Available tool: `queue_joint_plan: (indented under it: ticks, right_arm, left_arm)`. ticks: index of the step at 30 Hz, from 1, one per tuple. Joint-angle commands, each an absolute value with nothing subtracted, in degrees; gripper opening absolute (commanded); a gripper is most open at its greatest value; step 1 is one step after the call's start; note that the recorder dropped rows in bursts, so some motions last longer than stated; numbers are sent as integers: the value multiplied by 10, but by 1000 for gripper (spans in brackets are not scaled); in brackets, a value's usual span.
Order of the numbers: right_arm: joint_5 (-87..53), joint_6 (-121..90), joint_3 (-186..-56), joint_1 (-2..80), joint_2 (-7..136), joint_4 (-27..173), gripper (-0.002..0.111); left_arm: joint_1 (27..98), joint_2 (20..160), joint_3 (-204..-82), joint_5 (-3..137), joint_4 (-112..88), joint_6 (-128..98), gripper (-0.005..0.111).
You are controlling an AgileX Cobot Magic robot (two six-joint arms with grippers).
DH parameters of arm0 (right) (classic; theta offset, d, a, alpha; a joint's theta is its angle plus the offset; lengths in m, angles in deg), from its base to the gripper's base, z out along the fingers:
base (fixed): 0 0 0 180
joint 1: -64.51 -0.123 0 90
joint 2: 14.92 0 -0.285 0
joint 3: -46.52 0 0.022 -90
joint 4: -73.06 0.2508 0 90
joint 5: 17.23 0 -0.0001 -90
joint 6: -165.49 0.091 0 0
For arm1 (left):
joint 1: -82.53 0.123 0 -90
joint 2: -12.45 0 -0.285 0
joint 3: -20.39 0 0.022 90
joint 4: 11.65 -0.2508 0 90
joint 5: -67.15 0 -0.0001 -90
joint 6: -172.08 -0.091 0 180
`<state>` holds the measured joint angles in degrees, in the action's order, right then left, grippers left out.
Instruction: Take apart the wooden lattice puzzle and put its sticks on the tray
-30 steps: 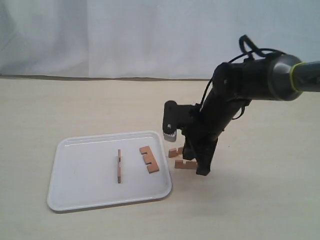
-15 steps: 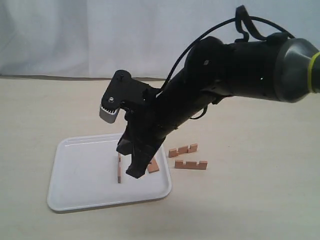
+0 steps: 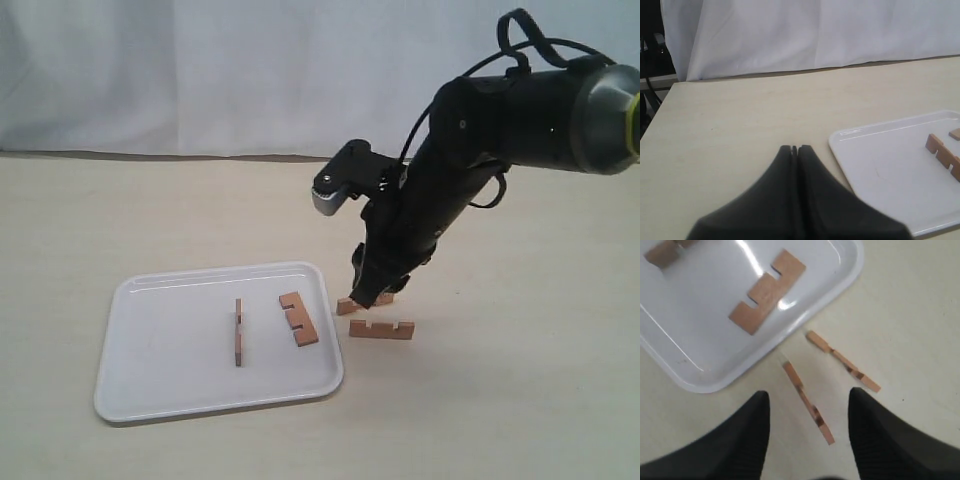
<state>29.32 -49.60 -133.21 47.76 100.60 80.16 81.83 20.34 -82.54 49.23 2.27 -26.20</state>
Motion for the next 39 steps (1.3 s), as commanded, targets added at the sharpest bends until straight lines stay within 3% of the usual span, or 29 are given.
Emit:
queue_joint_plan:
  ticks: [1,14,23,34,36,39]
  right_arm:
    - [302,-527,-1335,493,1045,791,47]
    - [272,-589,-1335,493,1103,746,47]
    - [265,-602,-1334,493,1114,750,30]
    - [263,-603,-1334,490,1132,758,30]
    - [261,-603,-1334,490,1132,758,24]
    - [257,-603,-1334,490,1132,758,4]
  left_arm:
    - [820,202,-824,495,24,-261,0]
    - [820,202,-824,495,24,-261,0]
    - [820,202,-824,495,24,-261,0]
    - [820,202,-824,495,24,-261,0]
    - [820,202,-824,495,24,-261,0]
    - [820,202,-824,495,24,-261,0]
